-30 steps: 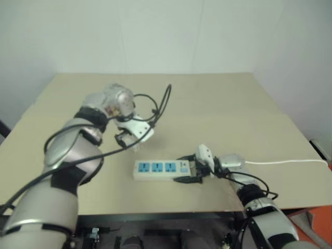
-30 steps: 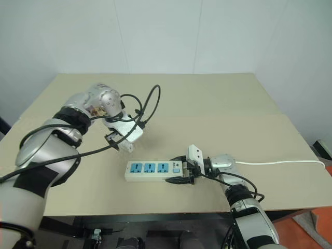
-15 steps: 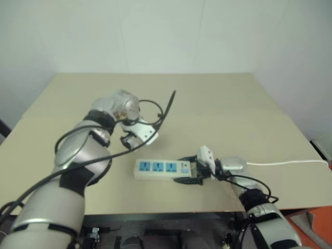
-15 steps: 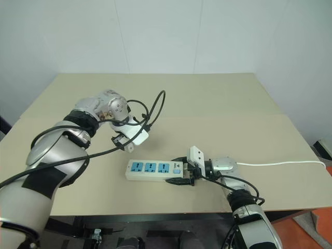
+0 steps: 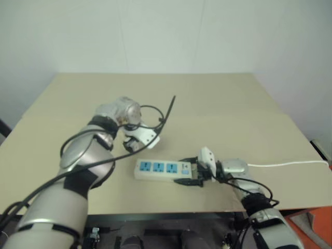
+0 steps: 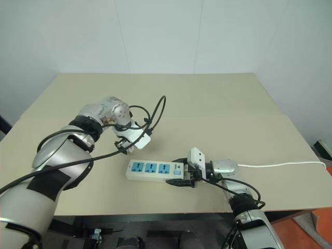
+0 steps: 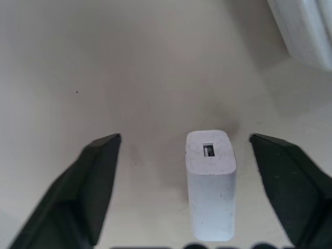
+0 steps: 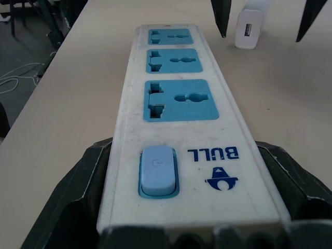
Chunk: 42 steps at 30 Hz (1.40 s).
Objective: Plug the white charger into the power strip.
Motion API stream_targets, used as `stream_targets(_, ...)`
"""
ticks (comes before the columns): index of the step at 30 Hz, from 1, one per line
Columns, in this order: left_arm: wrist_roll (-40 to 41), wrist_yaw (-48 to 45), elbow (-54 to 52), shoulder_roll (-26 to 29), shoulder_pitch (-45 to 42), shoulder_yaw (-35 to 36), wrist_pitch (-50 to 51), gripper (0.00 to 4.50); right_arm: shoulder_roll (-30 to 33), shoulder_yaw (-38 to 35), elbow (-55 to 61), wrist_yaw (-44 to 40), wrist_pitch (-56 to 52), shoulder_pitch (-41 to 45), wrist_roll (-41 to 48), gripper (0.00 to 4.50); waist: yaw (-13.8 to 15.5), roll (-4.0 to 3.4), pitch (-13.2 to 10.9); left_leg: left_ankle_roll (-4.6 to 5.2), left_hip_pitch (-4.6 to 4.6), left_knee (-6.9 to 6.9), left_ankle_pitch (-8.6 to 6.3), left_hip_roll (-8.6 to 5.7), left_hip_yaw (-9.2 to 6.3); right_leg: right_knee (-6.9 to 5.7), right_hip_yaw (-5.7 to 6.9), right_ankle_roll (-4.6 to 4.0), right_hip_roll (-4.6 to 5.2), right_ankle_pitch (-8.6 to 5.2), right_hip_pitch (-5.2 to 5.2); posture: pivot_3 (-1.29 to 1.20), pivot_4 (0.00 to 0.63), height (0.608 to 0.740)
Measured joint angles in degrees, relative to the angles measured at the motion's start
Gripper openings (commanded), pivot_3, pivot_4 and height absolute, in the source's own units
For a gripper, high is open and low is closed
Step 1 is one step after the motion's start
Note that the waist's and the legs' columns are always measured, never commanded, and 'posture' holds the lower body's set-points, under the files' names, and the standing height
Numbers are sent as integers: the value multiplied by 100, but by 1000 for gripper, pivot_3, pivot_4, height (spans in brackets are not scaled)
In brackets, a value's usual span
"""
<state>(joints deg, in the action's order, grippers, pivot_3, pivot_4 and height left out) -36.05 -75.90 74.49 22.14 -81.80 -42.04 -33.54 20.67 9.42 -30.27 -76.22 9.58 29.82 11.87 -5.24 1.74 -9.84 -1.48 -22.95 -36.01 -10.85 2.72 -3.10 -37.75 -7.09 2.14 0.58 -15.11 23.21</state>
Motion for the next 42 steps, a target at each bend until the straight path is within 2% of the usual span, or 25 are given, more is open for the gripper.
stream_targets(7, -84, -13, 17, 1, 2, 28, -4, 1052, 6, 2, 60, 121, -2, -52, 0, 3425, 4, 0, 0, 0, 1, -1, 0, -1, 0, -3, 0, 0, 0, 0, -1, 0, 150, 740)
stream_targets(8, -91, -18, 19, 3, 2, 37, -5, 950, 6, 3, 60, 131, -2, -52, 0, 3425, 6, 0, 0, 0, 3, -2, 0, -1, 0, -5, 0, 0, 0, 0, -2, 0, 150, 740)
stream_targets(18, -41, -299, 35, 122, 41, 218, -91, 950, 5, 6, 51, 156, 0, -52, -4, 3425, 5, 0, 0, 0, 4, -7, 0, -1, -1, -13, 0, 0, 0, 0, -3, 0, 150, 740)
stream_targets(23, 439, -542, 34, 345, -66, 834, -144, 950, 6, 6, 30, 146, 10, -41, -9, 3425, 5, 2, -1, 0, 2, -9, 0, -1, -2, -15, 2, 0, 0, 0, -1, 0, 150, 740)
stream_targets(27, 1450, -961, -60, 547, -392, 1940, 213, 950, 0, 46, -84, 104, 38, 39, -15, 3425, -11, 2, -1, 0, 8, -9, 0, -1, -1, -14, 1, 0, 1, 0, -7, 0, 150, 740)
stream_targets(30, 2558, -1412, -384, 578, -243, 2937, 662, 950, -49, 73, -255, 76, 100, 144, -32, 3425, -32, 1, -1, 0, 17, -10, 1, 0, -1, -27, 3, 0, 1, 0, -9, 0, 150, 740)
stream_targets(32, 3262, -1584, -772, 608, 25, 3275, 1085, 950, -83, 83, -350, 59, 136, 196, -42, 3425, -36, 0, 0, 0, 24, -12, 1, 1, -2, -32, 2, 0, 1, 0, -13, 0, 150, 740)
stream_targets(34, 4489, -1626, -1725, 713, 664, 3580, 2070, 950, -115, 101, -458, 4, 163, 275, -45, 3425, -66, -3, 1, 0, 33, -10, 1, 5, 1, -37, -3, 0, 0, 0, -17, 0, 150, 740)
stream_targets(36, 5223, -1636, -2339, 845, 1100, 3685, 2859, 950, -111, 93, -532, -32, 219, 298, -44, 3425, -65, -3, 1, 0, 30, -14, 1, 7, -6, -37, 4, -1, -2, 1, -16, 0, 150, 740)
stream_targets(40, 6241, -1480, -3934, 1047, 1909, 4244, 4679, 950, -121, 83, -717, -98, 334, 372, -45, 3425, -58, -3, 1, 0, 34, -21, 1, 7, -7, -35, 6, -2, -2, 1, -27, 0, 150, 740)
stream_targets(42, 6523, -1240, -4581, 1047, 2312, 4367, 5296, 950, -142, 81, -823, -92, 371, 406, -59, 3425, -49, -3, 1, 0, 71, -20, 1, 7, -7, -31, 6, -1, -1, 1, -65, 0, 150, 740)
